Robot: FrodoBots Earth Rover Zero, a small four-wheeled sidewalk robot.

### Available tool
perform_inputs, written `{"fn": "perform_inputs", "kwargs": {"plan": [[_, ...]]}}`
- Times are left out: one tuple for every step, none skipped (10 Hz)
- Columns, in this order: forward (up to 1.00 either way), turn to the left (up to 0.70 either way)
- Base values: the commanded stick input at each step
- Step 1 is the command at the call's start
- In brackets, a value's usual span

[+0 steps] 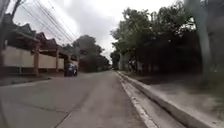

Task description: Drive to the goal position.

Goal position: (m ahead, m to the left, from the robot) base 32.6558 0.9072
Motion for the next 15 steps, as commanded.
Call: {"fn": "perform_inputs", "kwargs": {"plan": [[0.7, 0.0], [0.7, 0.0], [0.7, 0.0], [0.7, 0.0], [0.7, 0.0], [0.7, 0.0], [0.7, 0.0], [0.7, 0.0], [0.7, 0.0], [0.7, 0.0], [0.7, 0.0], [0.7, 0.0], [0.7, 0.0], [0.7, 0.0], [0.7, 0.0]]}}
